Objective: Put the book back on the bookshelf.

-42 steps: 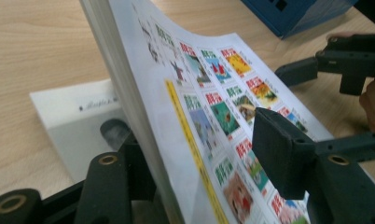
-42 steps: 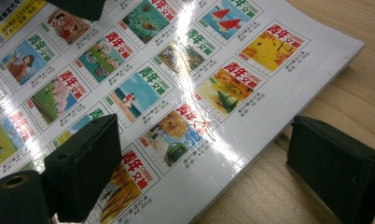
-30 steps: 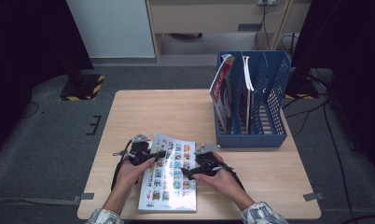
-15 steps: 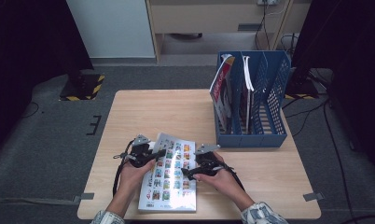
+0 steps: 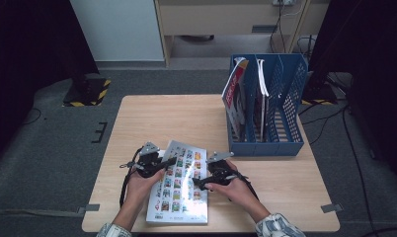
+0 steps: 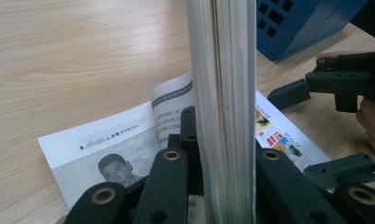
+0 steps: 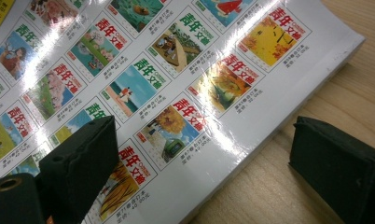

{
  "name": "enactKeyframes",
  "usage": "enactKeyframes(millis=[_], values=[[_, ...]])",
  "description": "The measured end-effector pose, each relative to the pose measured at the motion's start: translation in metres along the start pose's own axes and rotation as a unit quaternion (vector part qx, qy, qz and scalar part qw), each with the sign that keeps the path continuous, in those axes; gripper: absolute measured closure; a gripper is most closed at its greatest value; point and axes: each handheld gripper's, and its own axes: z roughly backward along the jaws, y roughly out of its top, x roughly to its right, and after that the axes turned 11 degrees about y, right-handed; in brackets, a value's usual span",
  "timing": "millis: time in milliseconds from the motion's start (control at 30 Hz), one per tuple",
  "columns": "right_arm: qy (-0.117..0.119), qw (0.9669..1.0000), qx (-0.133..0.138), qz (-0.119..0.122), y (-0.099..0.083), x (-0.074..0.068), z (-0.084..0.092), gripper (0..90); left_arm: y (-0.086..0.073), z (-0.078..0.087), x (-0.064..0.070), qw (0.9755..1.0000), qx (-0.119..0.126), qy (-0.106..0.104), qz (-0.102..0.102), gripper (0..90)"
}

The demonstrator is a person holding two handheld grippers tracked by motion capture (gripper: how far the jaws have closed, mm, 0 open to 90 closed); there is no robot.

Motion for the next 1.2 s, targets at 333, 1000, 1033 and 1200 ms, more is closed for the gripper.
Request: enactKeyframes(millis=[333, 1000, 1033, 1200], values=[[0.007, 0.9999, 0.004, -0.009, 0.003, 0.005, 0.001, 7.7, 0.006, 0.008, 0.005, 0.9997, 0.011, -0.001, -0.021, 80.4], [0.047, 0.9982, 0.016, -0.034, 0.008, 0.008, -0.004, 7.0, 0.014, 0.021, 0.009, 0.9988, 0.042, -0.004, -0.025, 80.5], [0.052, 0.9978, 0.016, -0.038, 0.008, 0.008, -0.005, 6.9, 0.014, 0.021, 0.01, 0.9987, 0.043, -0.005, -0.026, 80.5], [0.057, 0.9974, 0.016, -0.04, 0.009, 0.009, -0.006, 6.2, 0.014, 0.02, 0.009, 0.9986, 0.046, -0.007, -0.024, 80.5]])
